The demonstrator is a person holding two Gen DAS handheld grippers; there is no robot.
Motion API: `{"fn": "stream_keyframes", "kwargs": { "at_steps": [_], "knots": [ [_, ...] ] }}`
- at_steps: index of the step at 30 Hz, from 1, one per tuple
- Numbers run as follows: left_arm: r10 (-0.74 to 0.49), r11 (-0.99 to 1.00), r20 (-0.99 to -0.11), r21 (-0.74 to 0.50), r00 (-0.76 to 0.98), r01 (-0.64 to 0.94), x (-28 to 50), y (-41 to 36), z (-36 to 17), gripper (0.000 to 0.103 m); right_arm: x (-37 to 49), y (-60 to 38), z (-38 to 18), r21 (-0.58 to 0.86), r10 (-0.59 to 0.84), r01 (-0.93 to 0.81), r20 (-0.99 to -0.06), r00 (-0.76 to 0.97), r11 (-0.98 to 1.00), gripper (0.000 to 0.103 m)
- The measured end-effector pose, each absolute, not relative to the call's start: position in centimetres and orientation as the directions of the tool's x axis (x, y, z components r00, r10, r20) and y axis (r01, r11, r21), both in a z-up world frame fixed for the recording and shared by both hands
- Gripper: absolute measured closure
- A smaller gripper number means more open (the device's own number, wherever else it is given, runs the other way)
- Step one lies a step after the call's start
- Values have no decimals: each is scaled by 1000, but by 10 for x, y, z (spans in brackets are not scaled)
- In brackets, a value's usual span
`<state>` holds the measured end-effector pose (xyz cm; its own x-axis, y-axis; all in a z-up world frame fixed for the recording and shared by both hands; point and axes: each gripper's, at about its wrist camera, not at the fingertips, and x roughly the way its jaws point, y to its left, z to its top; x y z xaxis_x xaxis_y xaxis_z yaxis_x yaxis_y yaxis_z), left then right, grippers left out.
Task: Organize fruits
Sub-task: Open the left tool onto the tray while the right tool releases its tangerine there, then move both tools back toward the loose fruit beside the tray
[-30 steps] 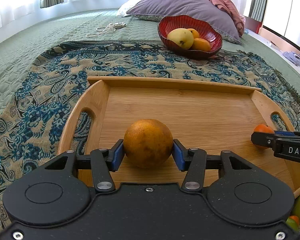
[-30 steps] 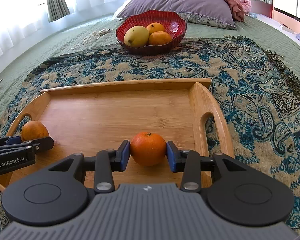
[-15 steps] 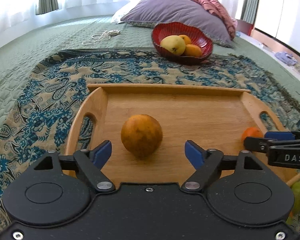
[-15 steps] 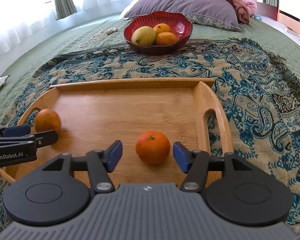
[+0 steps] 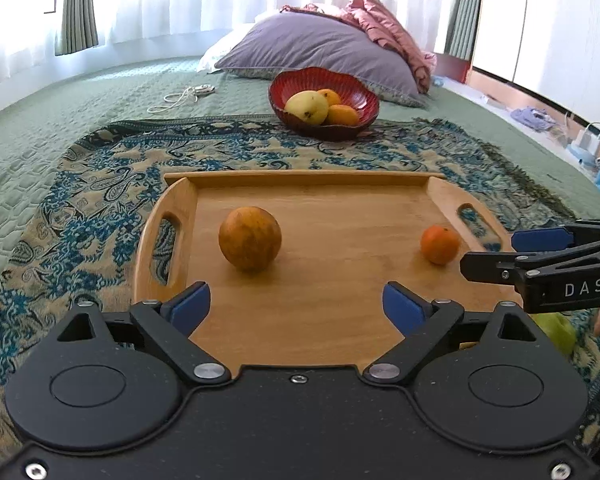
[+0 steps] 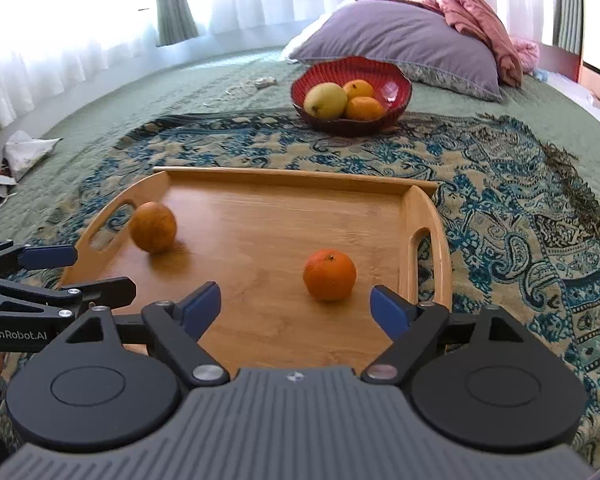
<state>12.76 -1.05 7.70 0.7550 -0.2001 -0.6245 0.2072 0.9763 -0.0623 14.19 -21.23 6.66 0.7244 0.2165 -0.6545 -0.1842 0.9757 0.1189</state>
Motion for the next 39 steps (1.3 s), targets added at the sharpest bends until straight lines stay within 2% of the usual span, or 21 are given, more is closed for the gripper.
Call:
{"fn": "stream_keyframes", "kwargs": {
  "at_steps": [15, 35, 39],
  "knots": [
    [-219, 967, -599, -27, 771, 254, 66, -22, 70, 6, 96, -226, 66, 107, 241, -224, -623, 744, 969, 3],
    [-250, 951, -623, -15, 742, 308, 26, -42, 40, 5, 47, -234, 39, -24, 193, -259, -601, 776, 966, 1],
    [-268, 944, -620, -15, 737, 331, 23, -49, 37, 9, 41, -236, 31, -43, 174, -250, -603, 778, 967, 1]
  ]
}}
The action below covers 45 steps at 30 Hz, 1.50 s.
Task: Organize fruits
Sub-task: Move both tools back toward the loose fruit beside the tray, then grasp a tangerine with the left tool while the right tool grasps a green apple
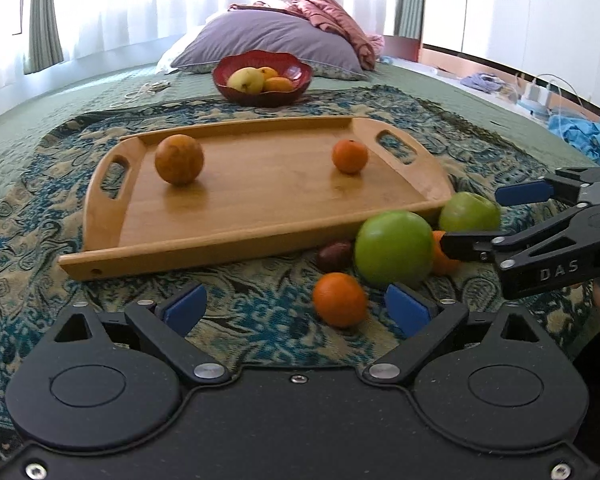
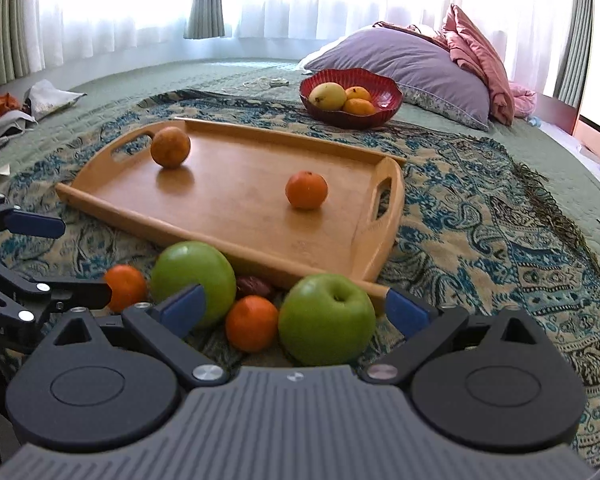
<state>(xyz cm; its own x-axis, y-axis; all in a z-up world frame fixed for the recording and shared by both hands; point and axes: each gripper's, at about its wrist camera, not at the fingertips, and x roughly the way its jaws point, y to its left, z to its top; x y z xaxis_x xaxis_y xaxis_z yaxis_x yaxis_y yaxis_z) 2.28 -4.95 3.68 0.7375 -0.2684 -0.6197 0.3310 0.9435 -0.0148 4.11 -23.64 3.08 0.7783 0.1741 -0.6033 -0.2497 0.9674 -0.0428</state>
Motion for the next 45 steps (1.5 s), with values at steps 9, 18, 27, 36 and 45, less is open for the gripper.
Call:
{"fn": "stream_keyframes", "kwargs": {
  "at_steps": [9, 18, 27, 36, 45],
  "knots": [
    [-290, 942, -639, -62, 712, 329, 25, -61, 27, 37, 37, -246, 22, -5, 193, -249, -613, 766, 969, 10],
    [-329, 935, -651, -121, 684, 334, 30, -64, 25, 55, 39, -254, 22, 24, 200, -235, -611, 766, 972, 16],
    [-324, 937, -657, -125, 680, 325, 33, -68, 22, 60, 48, -268, 21, 123, 216, -179, -626, 749, 976, 22],
    [-326, 941, -662, -158, 675, 300, 38, -65, 20, 73, 51, -281, 20, 215, 238, -128, -634, 736, 968, 45],
    [-322, 943, -648, -156, 691, 293, 39, -62, 29, 74, 49, -283, 24, 243, 232, -97, -621, 749, 965, 45]
  ]
}}
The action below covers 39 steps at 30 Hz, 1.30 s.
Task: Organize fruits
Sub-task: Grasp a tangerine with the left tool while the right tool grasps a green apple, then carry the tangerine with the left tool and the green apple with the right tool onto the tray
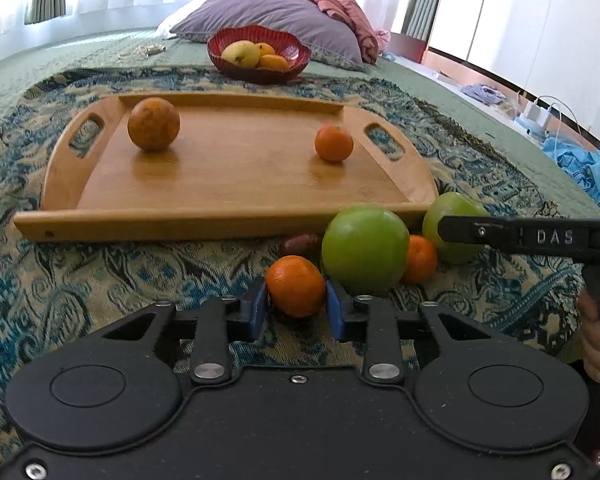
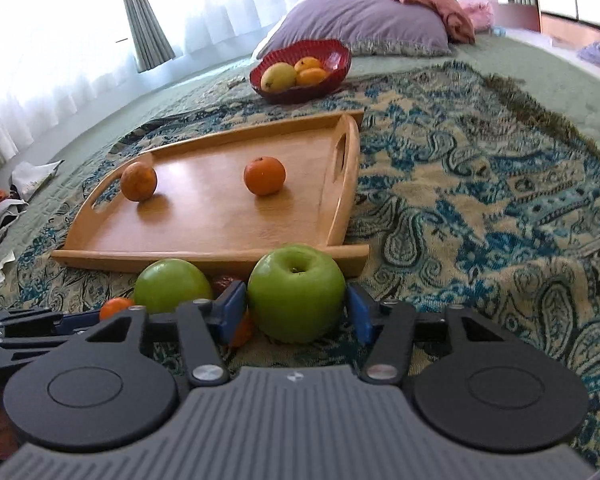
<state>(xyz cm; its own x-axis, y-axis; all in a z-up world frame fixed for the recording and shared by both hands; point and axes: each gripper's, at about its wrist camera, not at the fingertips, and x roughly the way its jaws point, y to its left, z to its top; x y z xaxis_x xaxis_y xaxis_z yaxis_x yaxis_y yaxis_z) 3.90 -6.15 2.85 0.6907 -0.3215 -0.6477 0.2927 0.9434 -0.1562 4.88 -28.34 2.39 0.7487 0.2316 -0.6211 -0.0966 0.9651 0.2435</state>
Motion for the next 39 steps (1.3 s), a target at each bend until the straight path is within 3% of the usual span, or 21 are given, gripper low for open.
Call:
{"fn": "stream_keyframes", "kwargs": {
  "at_steps": [7, 19, 39],
  "knots": [
    [-294, 954, -604, -143, 740, 263, 48, -47, 49, 74, 40, -281, 43, 210, 180, -73, -556, 812, 975, 45],
    [-250, 966, -589, -103, 769, 236, 84, -28, 70, 74, 64, -262, 68, 174, 189, -112, -528, 828, 978, 45],
    [-226, 972, -612, -93, 758, 215, 147, -32, 62, 74, 128, -222, 74, 117, 181, -139, -550, 816, 983, 45]
  ]
}}
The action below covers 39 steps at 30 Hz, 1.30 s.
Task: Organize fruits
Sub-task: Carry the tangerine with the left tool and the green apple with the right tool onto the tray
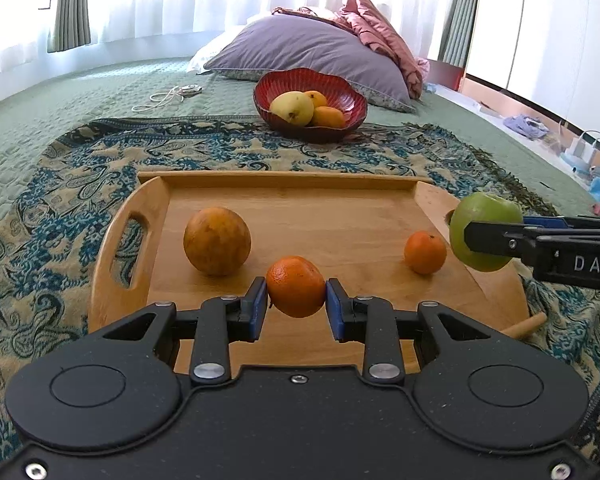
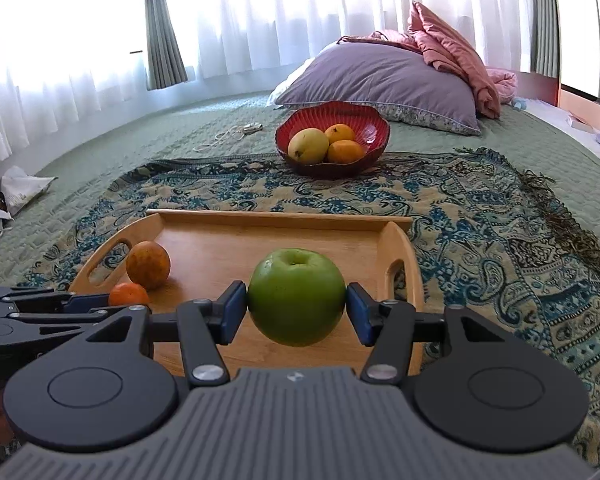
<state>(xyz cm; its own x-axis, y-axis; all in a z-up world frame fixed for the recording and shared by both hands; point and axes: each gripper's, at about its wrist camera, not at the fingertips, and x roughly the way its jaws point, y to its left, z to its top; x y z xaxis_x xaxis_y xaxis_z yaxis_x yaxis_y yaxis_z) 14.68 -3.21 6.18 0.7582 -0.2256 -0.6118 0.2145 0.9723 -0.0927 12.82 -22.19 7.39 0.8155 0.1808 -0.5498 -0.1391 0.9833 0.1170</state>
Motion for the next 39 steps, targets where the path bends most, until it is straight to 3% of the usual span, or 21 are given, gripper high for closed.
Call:
{"fn": "stream_keyframes", "kwargs": {
  "at_steps": [21, 39],
  "knots": [
    [-217, 974, -659, -98, 720, 203, 211, -49, 42, 73, 207, -205, 61, 84, 150, -125, -614, 775, 989, 45],
    [-202, 976, -662, -71, 722, 208, 219, -51, 27, 73, 231, -192, 42, 101, 171, -139, -644, 745, 985, 46]
  ]
}}
